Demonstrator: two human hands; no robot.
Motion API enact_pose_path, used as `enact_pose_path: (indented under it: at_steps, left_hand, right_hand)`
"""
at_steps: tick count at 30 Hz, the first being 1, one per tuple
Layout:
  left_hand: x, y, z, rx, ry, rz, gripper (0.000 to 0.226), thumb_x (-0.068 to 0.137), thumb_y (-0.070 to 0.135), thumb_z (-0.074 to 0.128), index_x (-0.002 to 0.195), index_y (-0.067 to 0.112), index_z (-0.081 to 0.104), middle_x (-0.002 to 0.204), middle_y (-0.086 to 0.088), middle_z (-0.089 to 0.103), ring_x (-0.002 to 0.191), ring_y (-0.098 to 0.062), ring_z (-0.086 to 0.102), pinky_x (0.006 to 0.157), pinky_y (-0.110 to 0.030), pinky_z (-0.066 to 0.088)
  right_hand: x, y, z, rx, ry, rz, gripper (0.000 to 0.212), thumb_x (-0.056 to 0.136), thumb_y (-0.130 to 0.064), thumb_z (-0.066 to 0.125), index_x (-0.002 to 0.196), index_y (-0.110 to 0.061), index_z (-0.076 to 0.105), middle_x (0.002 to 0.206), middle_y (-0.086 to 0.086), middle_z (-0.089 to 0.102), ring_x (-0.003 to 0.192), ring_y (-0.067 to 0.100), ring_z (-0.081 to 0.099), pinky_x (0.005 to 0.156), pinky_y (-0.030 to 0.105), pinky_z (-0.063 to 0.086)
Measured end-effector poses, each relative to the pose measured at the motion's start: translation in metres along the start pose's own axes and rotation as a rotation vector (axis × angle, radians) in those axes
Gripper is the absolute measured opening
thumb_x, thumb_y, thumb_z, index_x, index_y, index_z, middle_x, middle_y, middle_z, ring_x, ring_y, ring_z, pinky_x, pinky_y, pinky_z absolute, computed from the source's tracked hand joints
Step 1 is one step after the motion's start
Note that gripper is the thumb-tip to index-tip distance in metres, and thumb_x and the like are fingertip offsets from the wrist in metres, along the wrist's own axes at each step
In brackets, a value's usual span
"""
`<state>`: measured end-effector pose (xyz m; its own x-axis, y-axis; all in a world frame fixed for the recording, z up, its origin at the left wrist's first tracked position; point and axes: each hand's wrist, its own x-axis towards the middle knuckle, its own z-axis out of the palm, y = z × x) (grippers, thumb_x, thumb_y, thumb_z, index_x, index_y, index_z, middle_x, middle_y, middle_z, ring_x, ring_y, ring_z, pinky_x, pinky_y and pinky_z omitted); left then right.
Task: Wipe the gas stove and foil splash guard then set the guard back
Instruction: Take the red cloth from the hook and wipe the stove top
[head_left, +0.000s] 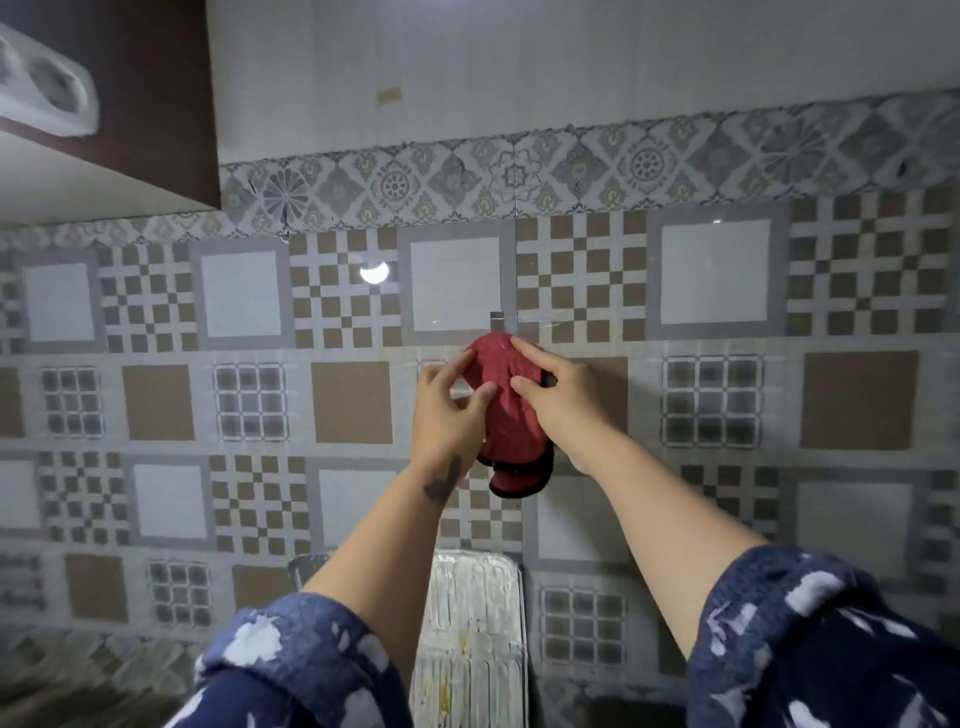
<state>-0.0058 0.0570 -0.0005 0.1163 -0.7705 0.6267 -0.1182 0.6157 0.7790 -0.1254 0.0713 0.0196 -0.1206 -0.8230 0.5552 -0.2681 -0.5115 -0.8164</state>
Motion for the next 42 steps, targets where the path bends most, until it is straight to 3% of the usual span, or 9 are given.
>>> enact_pose_path:
  at_steps: [6, 10, 13, 15, 19, 24, 30, 36, 42]
  left_hand:
    - [-0.092, 0.033, -0.013, 0.043, -0.066, -0.08, 0.046, 0.087, 0.018, 0.066, 0.131, 0.021, 0.053, 0.127, -0.002, 0.044, 0.094, -0.021, 0.066, 0.083, -0.041, 0.059]
    - [-0.159, 0.04, -0.017, 0.034, -0.108, -0.164, 0.046, 0.084, 0.01, 0.067, 0.128, 0.018, 0.053, 0.127, -0.008, 0.046, 0.093, -0.024, 0.067, 0.081, -0.042, 0.06]
    - [-0.21, 0.038, -0.018, -0.002, -0.193, -0.27, 0.049, 0.082, 0.013, 0.069, 0.127, 0.02, 0.054, 0.124, -0.01, 0.051, 0.101, -0.03, 0.065, 0.084, -0.046, 0.058]
    - [-0.248, 0.033, -0.02, 0.012, -0.237, -0.329, 0.049, 0.08, 0.014, 0.07, 0.127, 0.02, 0.054, 0.124, -0.009, 0.052, 0.105, -0.032, 0.063, 0.087, -0.048, 0.057]
    - [-0.322, 0.034, -0.024, 0.004, -0.352, -0.425, 0.048, 0.083, 0.006, 0.067, 0.129, 0.013, 0.053, 0.115, -0.014, 0.06, 0.095, -0.031, 0.066, 0.084, -0.049, 0.057]
    - [-0.386, 0.023, -0.034, 0.182, -0.561, -0.483, 0.054, 0.079, 0.017, 0.071, 0.13, 0.008, 0.055, 0.112, -0.014, 0.064, 0.093, -0.029, 0.068, 0.087, -0.044, 0.057]
    - [-0.414, 0.01, -0.048, 0.543, -0.668, -0.401, 0.036, 0.091, 0.037, 0.053, 0.124, 0.025, 0.06, 0.122, -0.011, 0.048, 0.112, -0.029, 0.057, 0.101, -0.034, 0.045]
    - [-0.403, -0.004, -0.067, 0.745, -0.679, -0.374, 0.03, 0.091, 0.032, 0.048, 0.118, 0.027, 0.06, 0.124, -0.007, 0.048, 0.113, -0.03, 0.055, 0.097, -0.047, 0.048]
    - [-0.39, 0.01, -0.052, 0.794, -0.76, -0.283, 0.036, 0.089, 0.021, 0.046, 0.122, 0.02, 0.059, 0.13, -0.009, 0.048, 0.116, -0.03, 0.054, 0.099, -0.046, 0.047]
  right_hand:
    - [-0.1, -0.021, -0.029, -0.129, 0.022, 0.095, 0.045, 0.093, -0.012, 0.056, 0.131, -0.036, 0.053, 0.142, -0.002, 0.049, 0.117, 0.032, 0.057, 0.096, 0.04, 0.051]
    - [-0.168, -0.018, -0.045, -0.14, 0.036, 0.156, 0.043, 0.093, -0.008, 0.055, 0.131, -0.028, 0.055, 0.138, 0.0, 0.054, 0.107, 0.019, 0.062, 0.084, 0.021, 0.052]
    - [-0.222, -0.009, -0.056, -0.163, 0.055, 0.266, 0.042, 0.093, -0.009, 0.053, 0.131, -0.025, 0.055, 0.138, 0.001, 0.054, 0.117, 0.021, 0.057, 0.097, 0.031, 0.048]
    - [-0.262, -0.007, -0.061, -0.175, 0.077, 0.346, 0.041, 0.093, -0.009, 0.052, 0.132, -0.023, 0.054, 0.135, 0.001, 0.056, 0.111, 0.017, 0.058, 0.091, 0.027, 0.048]
    - [-0.335, 0.004, -0.069, -0.219, 0.114, 0.524, 0.042, 0.09, -0.005, 0.051, 0.129, -0.022, 0.058, 0.104, -0.002, 0.065, 0.096, 0.031, 0.065, 0.089, 0.046, 0.052]
    - [-0.403, 0.021, -0.078, -0.347, 0.07, 0.651, 0.041, 0.087, -0.007, 0.052, 0.125, -0.021, 0.06, 0.117, 0.004, 0.065, 0.087, 0.017, 0.06, 0.079, 0.028, 0.049]
    - [-0.444, 0.033, -0.06, -1.096, -0.026, 0.436, 0.04, 0.087, -0.027, 0.049, 0.124, -0.04, 0.057, 0.136, 0.0, 0.038, 0.128, 0.025, 0.032, 0.106, 0.039, 0.028]
    - [-0.454, 0.045, -0.033, -1.115, -0.343, 0.353, 0.05, 0.095, -0.053, 0.028, 0.142, -0.038, 0.036, 0.154, 0.004, 0.032, 0.144, 0.023, 0.021, 0.118, 0.045, 0.009]
    - [-0.461, 0.051, -0.055, -1.181, -0.417, 0.252, 0.052, 0.096, -0.052, 0.025, 0.146, -0.036, 0.026, 0.158, 0.004, 0.022, 0.147, 0.021, 0.016, 0.118, 0.046, 0.002]
